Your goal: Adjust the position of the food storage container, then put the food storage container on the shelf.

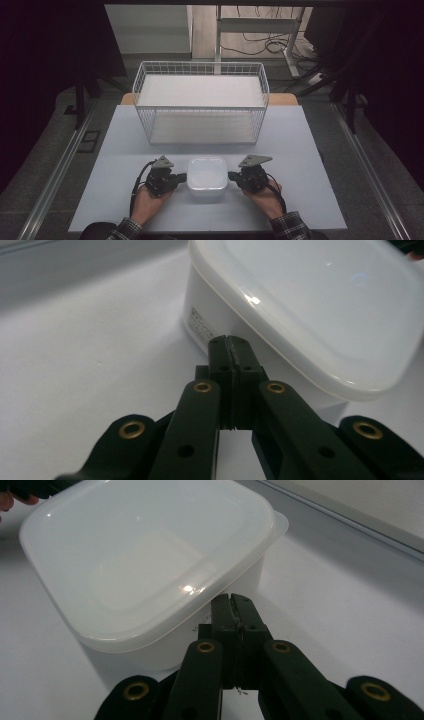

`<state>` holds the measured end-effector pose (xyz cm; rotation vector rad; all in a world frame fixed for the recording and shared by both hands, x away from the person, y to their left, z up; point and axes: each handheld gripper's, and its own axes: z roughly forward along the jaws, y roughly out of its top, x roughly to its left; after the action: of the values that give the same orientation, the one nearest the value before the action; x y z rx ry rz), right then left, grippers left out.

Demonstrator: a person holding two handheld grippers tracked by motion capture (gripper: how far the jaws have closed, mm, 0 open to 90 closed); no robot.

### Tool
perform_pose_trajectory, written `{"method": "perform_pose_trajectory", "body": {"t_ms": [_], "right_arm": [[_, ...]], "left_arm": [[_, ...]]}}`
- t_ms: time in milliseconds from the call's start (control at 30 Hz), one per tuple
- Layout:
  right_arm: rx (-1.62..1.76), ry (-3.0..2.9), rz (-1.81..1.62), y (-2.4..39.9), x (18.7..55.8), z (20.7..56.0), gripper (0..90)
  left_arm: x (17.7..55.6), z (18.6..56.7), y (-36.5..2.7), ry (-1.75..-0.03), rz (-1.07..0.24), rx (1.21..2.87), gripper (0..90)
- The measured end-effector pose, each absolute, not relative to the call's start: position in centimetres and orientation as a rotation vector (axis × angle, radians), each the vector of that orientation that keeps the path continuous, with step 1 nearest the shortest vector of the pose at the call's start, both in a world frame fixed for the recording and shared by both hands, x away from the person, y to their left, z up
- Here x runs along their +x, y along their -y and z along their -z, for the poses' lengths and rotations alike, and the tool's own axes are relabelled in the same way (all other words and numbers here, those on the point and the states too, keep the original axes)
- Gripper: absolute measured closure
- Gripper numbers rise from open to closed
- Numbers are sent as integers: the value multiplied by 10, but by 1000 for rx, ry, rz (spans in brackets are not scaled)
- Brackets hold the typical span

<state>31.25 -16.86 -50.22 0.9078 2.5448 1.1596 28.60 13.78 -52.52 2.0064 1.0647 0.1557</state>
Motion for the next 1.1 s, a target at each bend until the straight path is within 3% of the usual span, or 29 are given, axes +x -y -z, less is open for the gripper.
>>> {"method": "perform_pose_trajectory", "body": {"t_ms": [267,433,467,533,733,767,900,1100], "right_arm": [[892,-2521,-1142,175,310,500,859],[882,-2465,-1130,192,304,495,736],[902,-2451,-1128,198,304,495,669],[906,-2446,-1128,199,304,495,633],[895,-2433,-1084,203,307,505,304],[893,-2436,-1068,203,308,507,253],[890,-2437,-1051,201,309,513,127],[893,-2447,-1071,201,311,514,61]], "left_arm": [[286,523,-147,-1061,-176,1978,898],[282,523,-152,-1045,-209,1995,725],[281,522,-152,-1039,-228,1998,618],[278,522,-152,-1029,-262,2003,577],[278,527,-157,-1019,-285,2003,256],[279,527,-158,-1020,-288,2002,159],[279,527,-162,-1028,-305,1983,112],[279,531,-165,-963,-390,2007,72]]}}
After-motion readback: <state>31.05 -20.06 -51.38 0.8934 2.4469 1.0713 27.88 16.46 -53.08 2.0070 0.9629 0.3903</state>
